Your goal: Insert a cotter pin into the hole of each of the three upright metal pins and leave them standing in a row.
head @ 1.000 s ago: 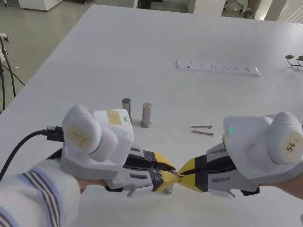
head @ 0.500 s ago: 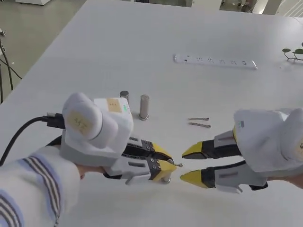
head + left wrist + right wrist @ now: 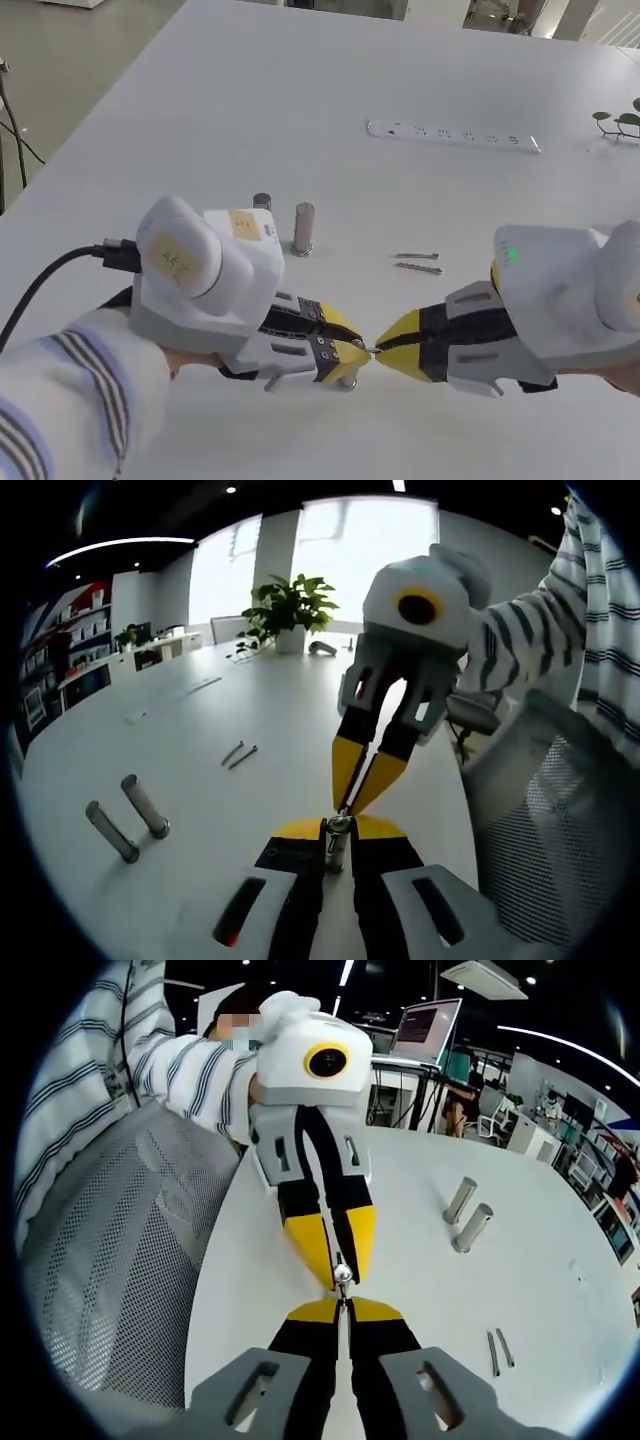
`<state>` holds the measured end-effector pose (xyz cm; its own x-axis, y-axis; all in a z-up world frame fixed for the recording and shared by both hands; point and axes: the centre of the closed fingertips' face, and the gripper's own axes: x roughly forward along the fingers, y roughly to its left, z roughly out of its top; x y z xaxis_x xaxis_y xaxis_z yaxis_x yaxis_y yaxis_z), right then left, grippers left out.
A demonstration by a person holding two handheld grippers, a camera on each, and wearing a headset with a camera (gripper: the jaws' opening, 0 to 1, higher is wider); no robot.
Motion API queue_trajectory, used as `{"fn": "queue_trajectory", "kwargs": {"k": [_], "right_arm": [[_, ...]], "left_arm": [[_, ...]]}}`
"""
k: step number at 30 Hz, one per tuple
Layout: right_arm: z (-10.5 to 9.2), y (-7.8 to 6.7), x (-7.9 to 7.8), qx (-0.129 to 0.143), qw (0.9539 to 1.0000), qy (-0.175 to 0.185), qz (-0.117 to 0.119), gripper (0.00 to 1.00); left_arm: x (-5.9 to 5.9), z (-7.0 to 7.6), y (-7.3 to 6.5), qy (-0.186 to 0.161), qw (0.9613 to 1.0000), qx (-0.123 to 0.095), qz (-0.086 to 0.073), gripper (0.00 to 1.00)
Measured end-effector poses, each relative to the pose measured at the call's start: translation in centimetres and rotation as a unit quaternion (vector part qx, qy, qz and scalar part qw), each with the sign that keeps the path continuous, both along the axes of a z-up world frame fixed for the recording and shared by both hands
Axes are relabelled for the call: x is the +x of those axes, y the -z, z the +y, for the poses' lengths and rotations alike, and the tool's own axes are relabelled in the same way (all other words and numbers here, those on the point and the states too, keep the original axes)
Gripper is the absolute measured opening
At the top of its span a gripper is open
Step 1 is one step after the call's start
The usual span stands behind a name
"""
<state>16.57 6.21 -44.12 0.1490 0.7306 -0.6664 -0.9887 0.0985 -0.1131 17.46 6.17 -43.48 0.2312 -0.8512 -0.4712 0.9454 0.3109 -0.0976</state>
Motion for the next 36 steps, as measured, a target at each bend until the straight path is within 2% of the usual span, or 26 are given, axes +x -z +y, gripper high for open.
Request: {"fn": "queue_trajectory", "kwargs": {"k": [8,16,20,21,26,32,36], "right_arm": [[0.2,0.2,0.0,-0.007,0.9996,-0.019,-0.017,0.0],[0.2,0.2,0.3,-0.003,0.9998,-0.012,-0.018,0.0],[-0.1,0.2,0.7,0.002,0.9999,0.004,-0.011,0.15],[-0.3,0.2,0.7,0.001,0.9999,0.007,-0.008,0.16],[-0.9,0.4,0.7,-0.006,0.9999,0.009,-0.004,0.09],[-0.9,0.2,0.4,0.001,1.0,0.009,0.002,0.01],[-0.6,0.0,0.4,0.008,0.9999,0.009,0.006,0.0]], "left_arm": [[0.1,-0.2,0.0,-0.003,1.0,-0.002,0.0,0.05],[0.2,-0.3,0.0,-0.003,1.0,-0.003,0.004,0.05],[0.2,-0.2,0.0,-0.004,1.0,-0.004,0.005,0.05],[0.2,-0.2,0.0,-0.004,1.0,-0.003,0.005,0.05],[0.2,-0.1,0.0,-0.005,1.0,-0.004,0.006,0.05],[0.2,-0.1,0.0,-0.004,1.0,-0.003,0.005,0.05],[0.2,0.0,0.0,-0.004,1.0,-0.002,0.004,0.05]]}}
